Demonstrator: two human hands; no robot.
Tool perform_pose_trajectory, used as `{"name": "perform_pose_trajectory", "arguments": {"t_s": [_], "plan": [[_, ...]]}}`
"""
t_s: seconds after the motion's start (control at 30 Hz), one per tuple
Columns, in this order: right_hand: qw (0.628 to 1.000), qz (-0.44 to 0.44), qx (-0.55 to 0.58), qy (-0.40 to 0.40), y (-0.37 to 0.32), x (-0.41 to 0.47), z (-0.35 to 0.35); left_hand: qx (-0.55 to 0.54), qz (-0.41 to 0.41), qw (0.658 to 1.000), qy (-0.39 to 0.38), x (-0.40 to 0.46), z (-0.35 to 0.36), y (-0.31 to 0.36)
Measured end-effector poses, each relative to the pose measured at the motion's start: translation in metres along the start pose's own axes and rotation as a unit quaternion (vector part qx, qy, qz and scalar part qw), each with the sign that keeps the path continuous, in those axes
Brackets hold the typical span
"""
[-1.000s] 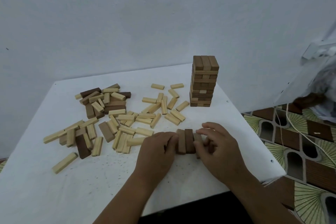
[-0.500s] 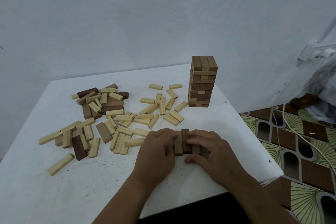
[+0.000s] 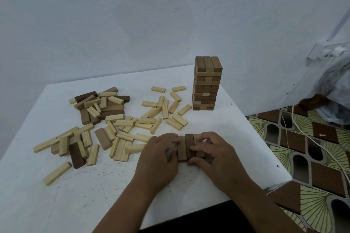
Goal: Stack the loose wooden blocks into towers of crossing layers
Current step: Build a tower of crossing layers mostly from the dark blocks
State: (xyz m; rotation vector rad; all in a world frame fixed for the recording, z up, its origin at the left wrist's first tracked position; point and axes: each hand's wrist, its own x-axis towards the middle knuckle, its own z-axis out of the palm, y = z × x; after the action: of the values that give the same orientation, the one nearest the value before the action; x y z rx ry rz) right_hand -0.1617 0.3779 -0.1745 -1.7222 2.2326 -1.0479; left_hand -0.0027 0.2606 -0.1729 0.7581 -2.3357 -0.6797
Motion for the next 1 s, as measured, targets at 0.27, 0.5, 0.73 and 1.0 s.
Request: {"name": "perform_pose_trajectory", "arguments": {"t_s": [0.27, 0.5, 0.73, 1.0], "plan": [[1.0, 0.001, -0.004, 0.009, -0.002, 0.0, 0.001, 0.003, -0.013, 1.0, 0.001, 0.002, 0.0, 0.003], [1.0, 0.009, 0.001, 0.017, -0.012, 0.001, -0.001, -0.009, 0.01, 1.0, -0.025, 0.011, -0.005, -0.001], [0.996, 0.023, -0.072, 0.055, -0.026, 0.004, 0.013, -0.003, 0.01, 0.995, -0.097, 0.028, -0.014, -0.006], [0.998, 0.007, -0.055, 0.021, -0.019, 0.007, 0.006, 0.022, 0.04, 0.987, -0.156, 0.029, -0.022, -0.004]]}}
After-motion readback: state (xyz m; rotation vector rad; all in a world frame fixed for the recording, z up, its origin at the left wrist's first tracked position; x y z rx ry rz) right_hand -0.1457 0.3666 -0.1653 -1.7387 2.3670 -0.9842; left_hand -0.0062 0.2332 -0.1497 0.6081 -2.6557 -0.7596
